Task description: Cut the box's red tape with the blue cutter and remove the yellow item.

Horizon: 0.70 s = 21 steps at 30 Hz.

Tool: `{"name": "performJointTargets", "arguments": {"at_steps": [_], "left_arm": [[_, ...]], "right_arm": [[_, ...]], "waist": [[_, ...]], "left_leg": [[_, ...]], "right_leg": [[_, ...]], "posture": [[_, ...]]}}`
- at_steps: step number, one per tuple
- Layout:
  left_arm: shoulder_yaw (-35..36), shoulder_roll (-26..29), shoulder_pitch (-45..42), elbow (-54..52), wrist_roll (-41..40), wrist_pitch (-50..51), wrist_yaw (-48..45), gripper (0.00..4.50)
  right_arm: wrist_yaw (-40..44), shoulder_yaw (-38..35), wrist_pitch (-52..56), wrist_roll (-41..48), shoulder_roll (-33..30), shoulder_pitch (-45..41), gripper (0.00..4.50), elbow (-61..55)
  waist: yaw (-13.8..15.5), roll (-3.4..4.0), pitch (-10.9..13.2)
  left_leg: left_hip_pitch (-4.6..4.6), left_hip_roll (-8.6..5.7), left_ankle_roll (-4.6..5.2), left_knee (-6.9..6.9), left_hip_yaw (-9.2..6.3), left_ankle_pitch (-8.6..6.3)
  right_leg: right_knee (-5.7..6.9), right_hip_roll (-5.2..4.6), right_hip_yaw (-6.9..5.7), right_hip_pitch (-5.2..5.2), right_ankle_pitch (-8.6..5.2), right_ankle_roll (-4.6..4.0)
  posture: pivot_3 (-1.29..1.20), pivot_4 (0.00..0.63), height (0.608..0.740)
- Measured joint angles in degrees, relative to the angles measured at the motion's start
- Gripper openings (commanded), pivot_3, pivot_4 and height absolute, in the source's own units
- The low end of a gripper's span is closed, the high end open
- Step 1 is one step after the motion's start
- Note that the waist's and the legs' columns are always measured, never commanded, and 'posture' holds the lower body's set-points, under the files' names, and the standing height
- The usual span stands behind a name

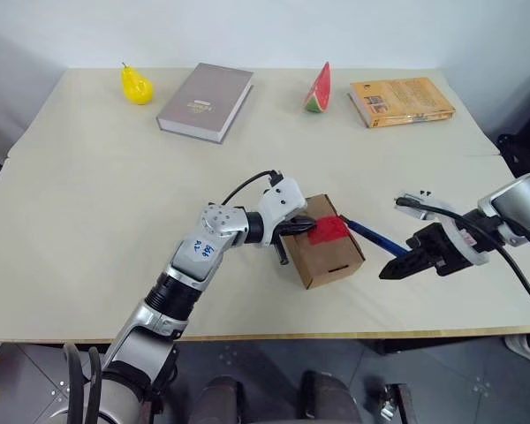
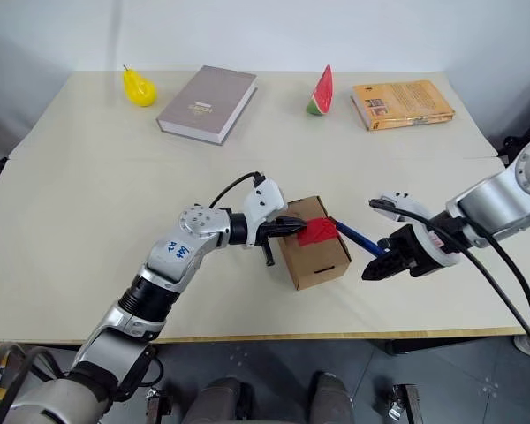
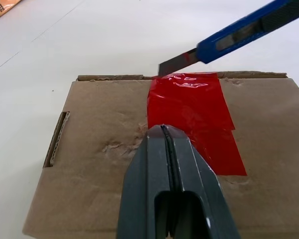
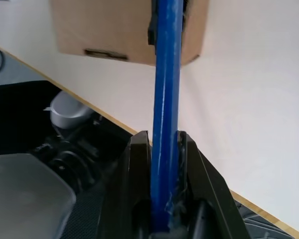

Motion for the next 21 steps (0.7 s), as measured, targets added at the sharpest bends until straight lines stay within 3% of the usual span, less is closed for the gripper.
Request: {"name": "performJointTargets", "arguments": {"at_steps": [14,21], "left_arm": [[0.02,-0.02,-0.01,0.14,0.10,-0.54,0.17,0.00],[5.22,-0.65,1.42,6.89,-2.88,-18.47,-3.28,0.00]], "right_arm": [[-2.78,-8.55,-1.29,0.37,-0.31,7.19,0.14,-4.10],[-0.40,-17.94,-2.37,-2.12,0.02,6.68,0.14,-2.53]], "waist": [[0.00,0.00,0.00],[0.06,-0.01,0.04]], "left_leg": [[0.00,0.00,0.00,0.01,0.01,0.00],[-0.55,0.01,0.01,0.32,0.02,0.01]], "right_leg": [[-0.01,0.00,0.01,0.01,0.00,0.00],[-0.05,0.00,-0.03,-0.37,0.02,-0.03]], "posture": [[0.00,0.150,0.740],[0.00,0.150,0.740]]}}
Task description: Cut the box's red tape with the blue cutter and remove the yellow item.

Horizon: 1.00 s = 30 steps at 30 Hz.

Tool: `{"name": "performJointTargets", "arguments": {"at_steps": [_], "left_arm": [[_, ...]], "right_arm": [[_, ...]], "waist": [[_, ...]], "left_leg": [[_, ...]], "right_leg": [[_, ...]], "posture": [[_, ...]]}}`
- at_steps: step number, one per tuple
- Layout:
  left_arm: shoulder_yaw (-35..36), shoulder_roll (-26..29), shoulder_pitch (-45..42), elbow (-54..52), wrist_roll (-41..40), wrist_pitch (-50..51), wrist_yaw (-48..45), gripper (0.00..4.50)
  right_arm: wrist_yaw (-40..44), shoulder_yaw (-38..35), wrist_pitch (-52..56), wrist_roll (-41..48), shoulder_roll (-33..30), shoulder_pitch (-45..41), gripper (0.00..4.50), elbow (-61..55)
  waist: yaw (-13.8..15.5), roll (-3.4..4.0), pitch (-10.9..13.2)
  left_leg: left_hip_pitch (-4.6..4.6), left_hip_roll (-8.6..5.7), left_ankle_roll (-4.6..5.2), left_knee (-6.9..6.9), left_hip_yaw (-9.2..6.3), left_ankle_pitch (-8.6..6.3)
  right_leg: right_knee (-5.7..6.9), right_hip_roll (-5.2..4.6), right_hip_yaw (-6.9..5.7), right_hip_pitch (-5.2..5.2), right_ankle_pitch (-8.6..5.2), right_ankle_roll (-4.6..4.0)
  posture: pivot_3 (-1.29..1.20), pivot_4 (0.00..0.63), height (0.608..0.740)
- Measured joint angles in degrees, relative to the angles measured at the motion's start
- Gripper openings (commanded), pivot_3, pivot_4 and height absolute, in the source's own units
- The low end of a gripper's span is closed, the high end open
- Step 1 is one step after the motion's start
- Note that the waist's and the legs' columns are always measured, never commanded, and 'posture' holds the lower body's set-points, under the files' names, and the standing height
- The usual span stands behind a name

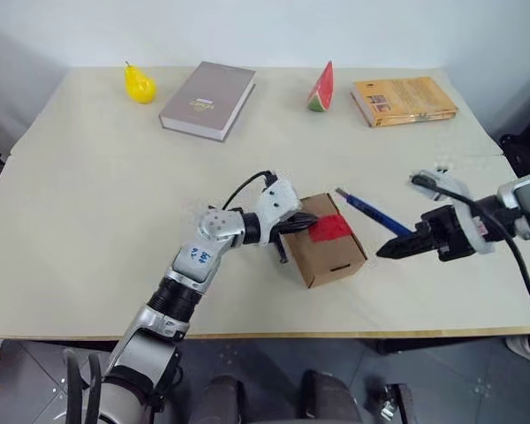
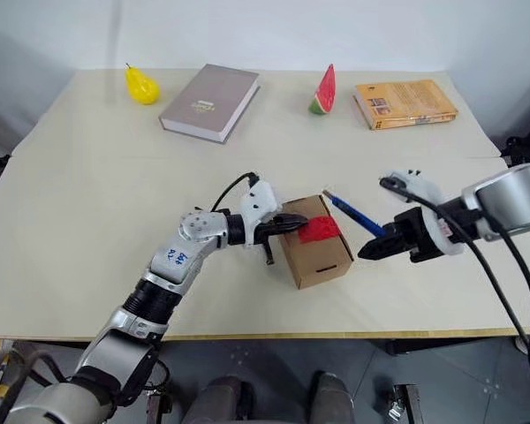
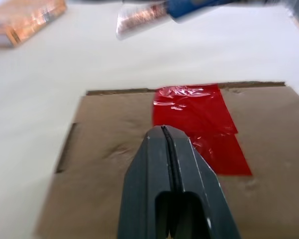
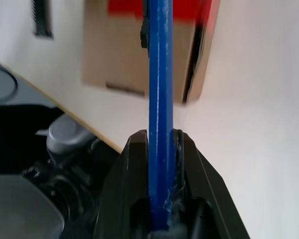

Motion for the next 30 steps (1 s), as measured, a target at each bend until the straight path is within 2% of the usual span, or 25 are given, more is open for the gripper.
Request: {"name": "performJointTargets", "arguments": {"at_steps": [3,7,10,14,21,25,30], "left_arm": [[3.43,2.73,-0.76,0.05,-3.45,-7.63,-6.54,0.53],[4.59,6.19,-5.11,1.42,-3.93,-21.32,-15.02,1.69],[4.65,5.84,-7.54,2.88,-3.54,-29.16,-17.28,2.58],[2.28,4.56,-11.34,8.68,1.57,-40.88,-17.42,3.72],[-0.17,2.87,-13.63,18.15,7.08,-47.75,-15.10,3.75],[-0.76,2.98,-14.83,19.98,8.54,-48.47,-14.64,2.93],[-0.74,3.01,-14.83,20.29,8.76,-47.96,-13.45,1.33]], "right_arm": [[2.19,-2.34,0.98,-1.42,0.94,0.04,0.14,0.15],[4.76,-2.86,1.05,1.38,3.11,0.01,0.14,0.13],[4.49,-2.84,0.70,2.22,4.64,-0.16,0.14,0.23],[3.93,-2.38,-0.06,2.28,7.74,-0.25,0.14,0.14],[3.93,-1.74,-0.30,2.39,9.36,-0.25,0.14,-1.45],[3.43,-1.51,-0.45,2.41,10.11,-0.25,0.14,-1.70],[3.15,-1.51,-0.53,2.41,10.11,-0.23,0.14,-2.26]], "waist": [[-0.01,0.03,0.02],[0.33,0.00,0.04],[0.59,0.00,0.04],[0.77,0.00,0.04],[0.73,-0.01,0.05],[0.79,-0.01,0.05],[0.77,-0.01,0.05]], "left_leg": [[-0.46,-0.01,0.00,0.22,-0.05,0.00],[-0.53,-0.03,0.05,0.33,-0.07,-0.03],[-0.59,-0.03,0.13,0.45,-0.07,-0.08],[-0.61,-0.05,0.14,0.47,-0.07,-0.08],[-0.61,-0.04,0.15,0.46,-0.07,-0.09],[-0.61,-0.04,0.15,0.47,-0.07,-0.09],[-0.62,-0.04,0.15,0.47,-0.09,-0.09]], "right_leg": [[0.07,0.00,-0.11,-0.36,0.01,0.00],[0.06,0.00,-0.18,-0.35,0.02,0.03],[0.05,-0.01,-0.18,-0.35,0.05,0.08],[0.05,-0.01,-0.19,-0.35,0.05,0.08],[0.06,-0.01,-0.20,-0.35,0.06,0.11],[0.07,-0.01,-0.20,-0.35,0.07,0.11],[0.07,-0.01,-0.21,-0.35,0.07,0.12]], "posture": [[0.00,0.150,0.740],[0.00,0.150,0.740],[0.00,0.150,0.740],[0.00,0.150,0.740],[0.00,0.150,0.740],[0.00,0.150,0.740],[0.00,0.150,0.740]]}}
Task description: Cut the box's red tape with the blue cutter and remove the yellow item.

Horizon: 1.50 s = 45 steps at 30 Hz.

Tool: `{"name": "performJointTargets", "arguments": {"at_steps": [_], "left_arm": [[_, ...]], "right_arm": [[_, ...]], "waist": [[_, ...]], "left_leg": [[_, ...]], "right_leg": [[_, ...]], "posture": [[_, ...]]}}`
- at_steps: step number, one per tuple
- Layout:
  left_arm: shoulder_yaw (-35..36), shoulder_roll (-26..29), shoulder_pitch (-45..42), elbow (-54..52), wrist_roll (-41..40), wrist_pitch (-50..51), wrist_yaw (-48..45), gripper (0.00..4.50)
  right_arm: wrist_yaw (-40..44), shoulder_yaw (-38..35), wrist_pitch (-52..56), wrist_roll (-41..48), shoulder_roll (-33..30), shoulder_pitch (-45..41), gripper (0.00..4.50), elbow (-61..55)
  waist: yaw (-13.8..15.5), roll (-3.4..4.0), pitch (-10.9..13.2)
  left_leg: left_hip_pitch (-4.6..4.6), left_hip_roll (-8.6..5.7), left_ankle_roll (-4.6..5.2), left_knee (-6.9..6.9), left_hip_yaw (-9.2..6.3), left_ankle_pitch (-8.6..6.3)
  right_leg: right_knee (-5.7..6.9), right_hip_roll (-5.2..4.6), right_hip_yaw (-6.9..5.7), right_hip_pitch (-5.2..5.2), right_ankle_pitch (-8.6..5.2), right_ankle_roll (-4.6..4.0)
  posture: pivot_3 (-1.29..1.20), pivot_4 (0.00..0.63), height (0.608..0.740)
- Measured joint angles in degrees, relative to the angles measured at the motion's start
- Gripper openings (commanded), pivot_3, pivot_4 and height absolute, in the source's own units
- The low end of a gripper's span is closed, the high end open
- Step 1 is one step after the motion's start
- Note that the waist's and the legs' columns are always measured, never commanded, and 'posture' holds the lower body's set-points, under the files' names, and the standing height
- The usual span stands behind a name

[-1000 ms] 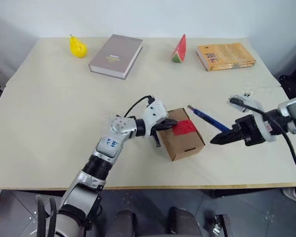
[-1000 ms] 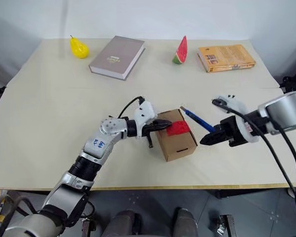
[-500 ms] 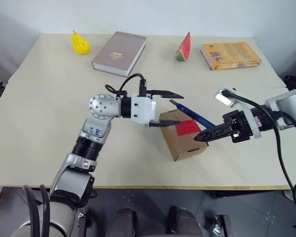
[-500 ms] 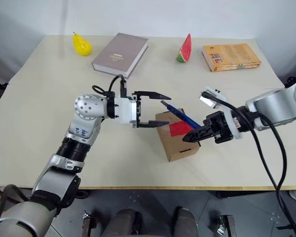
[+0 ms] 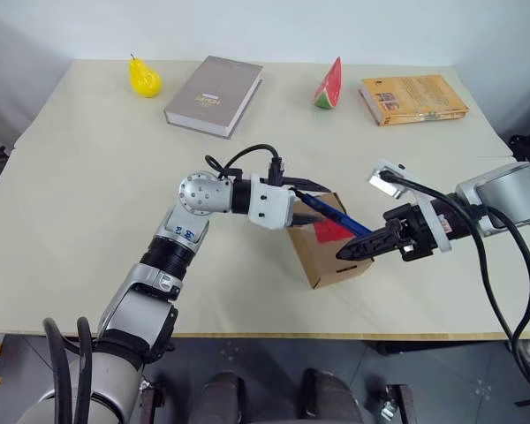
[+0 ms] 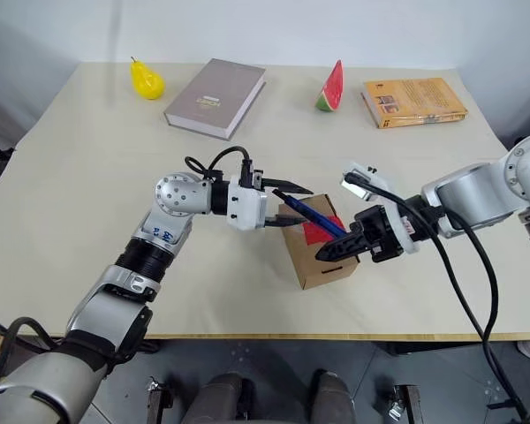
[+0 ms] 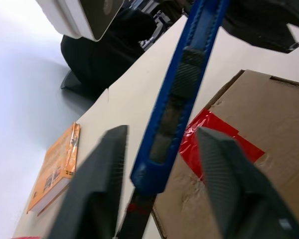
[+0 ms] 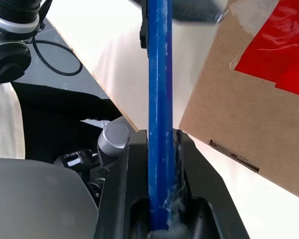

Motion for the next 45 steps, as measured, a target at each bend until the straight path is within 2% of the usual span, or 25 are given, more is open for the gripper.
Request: {"name": "performJointTargets", "arguments": {"at_steps": [3,6,14,19,23,32,35,44,45], "left_arm": [[-0.86,0.40,0.34,-0.02,0.45,0.35,-0.99,0.52],[-1.16,0.43,0.94,-0.02,0.68,1.00,-1.12,0.45],[-0.17,-0.02,2.49,-1.84,-1.43,6.55,-0.73,0.45],[1.16,1.23,4.63,-3.96,-2.05,10.58,0.26,0.45],[1.27,1.77,5.13,-5.50,-2.34,11.55,0.31,0.45],[0.95,1.71,6.03,-5.59,-2.25,11.91,0.39,0.45],[0.75,1.66,6.04,-5.60,-2.21,11.92,0.66,0.45],[0.41,1.43,6.05,-5.71,-1.68,12.00,1.42,0.45],[0.34,1.43,6.05,-5.71,-1.46,12.07,1.55,0.45]], "right_arm": [[-0.95,-0.33,-1.28,0.01,-0.07,0.08,0.14,-0.01],[-2.17,-0.44,-2.32,0.15,-0.14,0.90,0.14,-0.21],[-2.88,-7.26,-7.14,-0.56,-0.64,7.90,2.82,-4.34],[-3.23,-16.28,-13.47,-1.33,-1.33,17.31,4.45,-8.38],[-4.32,-22.78,-19.02,-3.78,0.80,22.48,4.45,-10.85],[-5.07,-25.10,-21.01,-4.64,3.13,24.04,4.45,-11.27],[-5.10,-24.90,-20.76,-4.62,3.88,23.49,3.87,-10.98],[-4.73,-24.65,-19.18,-4.95,6.30,21.75,0.71,-9.26],[-4.39,-24.65,-18.80,-4.87,6.39,21.50,0.71,-9.22]], "waist": [[-0.09,0.00,0.00],[-0.08,0.00,0.00],[-0.01,-0.01,0.00],[-0.01,-0.02,0.01],[0.04,-0.02,0.01],[-0.04,-0.02,0.01],[-0.10,-0.02,0.01],[-0.16,-0.02,0.01],[-0.17,-0.02,0.01]], "left_leg": [[0.01,0.00,0.00,0.00,0.00,0.00],[-0.01,0.00,0.00,0.01,0.00,0.00],[-0.01,0.00,0.00,0.00,-0.03,0.00],[-0.01,0.00,0.00,0.03,-0.03,0.00],[0.01,-0.01,0.01,0.06,-0.02,0.00],[0.03,-0.01,0.01,0.05,-0.02,0.00],[0.03,-0.01,0.01,0.05,-0.02,0.00],[0.03,-0.01,0.01,0.05,-0.02,0.00],[0.03,-0.01,0.01,0.05,-0.02,0.00]], "right_leg": [[0.01,0.00,0.00,0.00,0.00,0.00],[0.01,0.00,-0.01,0.00,0.00,0.00],[0.03,0.00,-0.02,0.00,0.02,0.03],[0.02,0.00,-0.03,0.00,0.03,0.05],[0.02,0.00,-0.01,0.05,0.03,0.05],[0.04,0.00,-0.02,0.05,0.03,0.05],[0.04,0.00,-0.01,0.05,0.03,0.05],[0.05,0.00,-0.01,0.05,0.03,0.05],[0.05,0.00,-0.02,0.05,0.03,0.05]], "posture": [[0.00,0.150,0.740],[0.00,0.150,0.740],[0.00,0.150,0.740],[0.00,0.150,0.740],[0.00,0.150,0.740],[0.00,0.150,0.740],[0.00,0.150,0.740],[0.00,0.150,0.740],[0.00,0.150,0.740]]}}
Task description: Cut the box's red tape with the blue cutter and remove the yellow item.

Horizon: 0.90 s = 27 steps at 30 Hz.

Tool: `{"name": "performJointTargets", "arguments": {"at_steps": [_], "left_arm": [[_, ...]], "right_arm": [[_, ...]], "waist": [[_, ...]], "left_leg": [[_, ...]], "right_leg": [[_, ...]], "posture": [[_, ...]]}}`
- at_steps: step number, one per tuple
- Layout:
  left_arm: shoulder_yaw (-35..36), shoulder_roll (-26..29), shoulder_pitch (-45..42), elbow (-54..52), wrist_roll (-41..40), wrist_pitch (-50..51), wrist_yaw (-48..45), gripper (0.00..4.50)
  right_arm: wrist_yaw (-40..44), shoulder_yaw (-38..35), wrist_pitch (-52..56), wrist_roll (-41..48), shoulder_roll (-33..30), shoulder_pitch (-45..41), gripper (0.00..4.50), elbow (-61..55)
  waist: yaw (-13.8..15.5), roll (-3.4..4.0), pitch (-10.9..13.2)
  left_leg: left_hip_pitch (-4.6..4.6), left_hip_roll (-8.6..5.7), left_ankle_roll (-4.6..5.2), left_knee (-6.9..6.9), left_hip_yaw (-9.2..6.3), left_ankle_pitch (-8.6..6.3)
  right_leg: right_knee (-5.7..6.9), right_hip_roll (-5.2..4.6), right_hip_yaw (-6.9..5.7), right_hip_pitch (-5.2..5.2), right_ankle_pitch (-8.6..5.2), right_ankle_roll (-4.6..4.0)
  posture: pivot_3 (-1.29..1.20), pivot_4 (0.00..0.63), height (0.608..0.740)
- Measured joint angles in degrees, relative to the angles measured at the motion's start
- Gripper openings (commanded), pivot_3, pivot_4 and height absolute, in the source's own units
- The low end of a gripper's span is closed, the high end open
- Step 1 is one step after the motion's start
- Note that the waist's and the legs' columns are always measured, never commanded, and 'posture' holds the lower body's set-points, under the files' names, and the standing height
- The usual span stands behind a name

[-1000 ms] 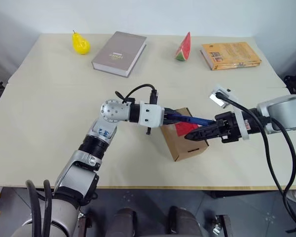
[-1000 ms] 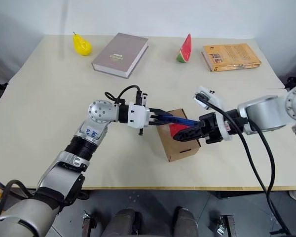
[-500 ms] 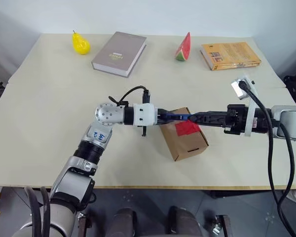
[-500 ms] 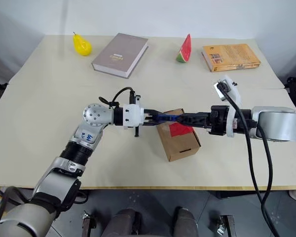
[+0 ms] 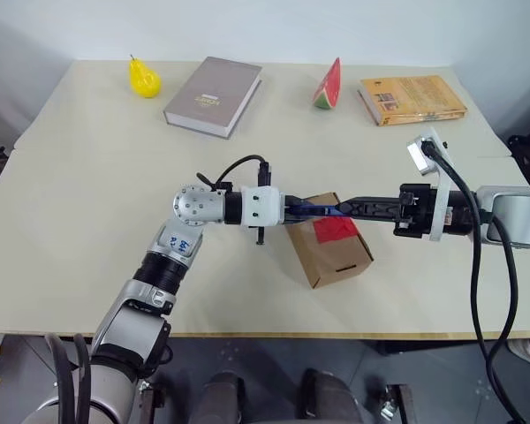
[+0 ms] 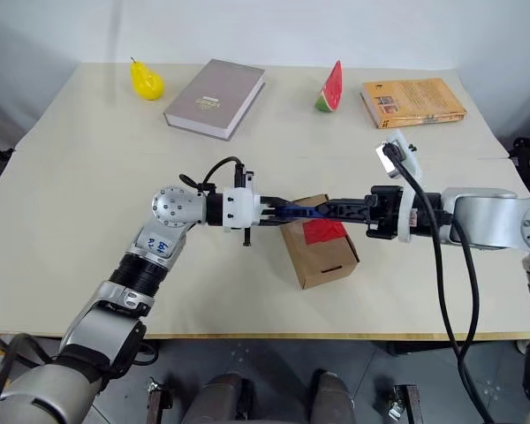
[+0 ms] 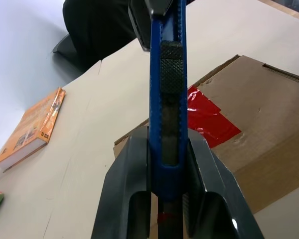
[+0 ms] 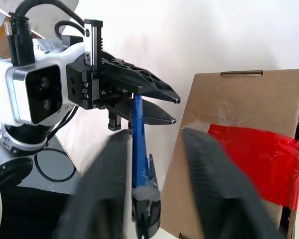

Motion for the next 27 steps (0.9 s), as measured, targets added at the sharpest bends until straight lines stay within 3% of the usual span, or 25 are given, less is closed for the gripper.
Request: {"name": "performJointTargets", "arguments": {"at_steps": [18,21,27], "left_arm": [[-0.10,-0.03,0.22,-1.43,0.28,0.58,0.58,0.45],[-0.11,0.02,0.23,-1.43,0.37,0.78,0.58,0.45],[-0.12,0.02,0.23,-1.44,0.49,1.16,0.57,0.45]], "right_arm": [[0.42,0.00,1.64,-1.20,1.46,-0.44,0.71,0.14],[0.34,0.00,1.60,-1.22,1.94,-0.36,0.16,0.09],[0.03,0.00,1.58,-1.28,2.18,-0.34,0.16,0.10]], "waist": [[-0.31,0.00,0.00],[-0.48,0.00,0.00],[-0.63,0.00,0.00]], "left_leg": [[0.02,0.00,0.00,0.00,0.00,0.00],[0.02,0.00,0.00,0.00,0.00,0.00],[0.03,0.00,0.00,-0.01,-0.01,0.00]], "right_leg": [[0.05,0.00,0.00,0.00,0.00,0.00],[0.05,0.00,0.00,0.00,0.00,0.00],[0.06,0.00,0.00,0.00,0.00,0.00]], "posture": [[0.00,0.150,0.740],[0.00,0.150,0.740],[0.00,0.150,0.740]]}}
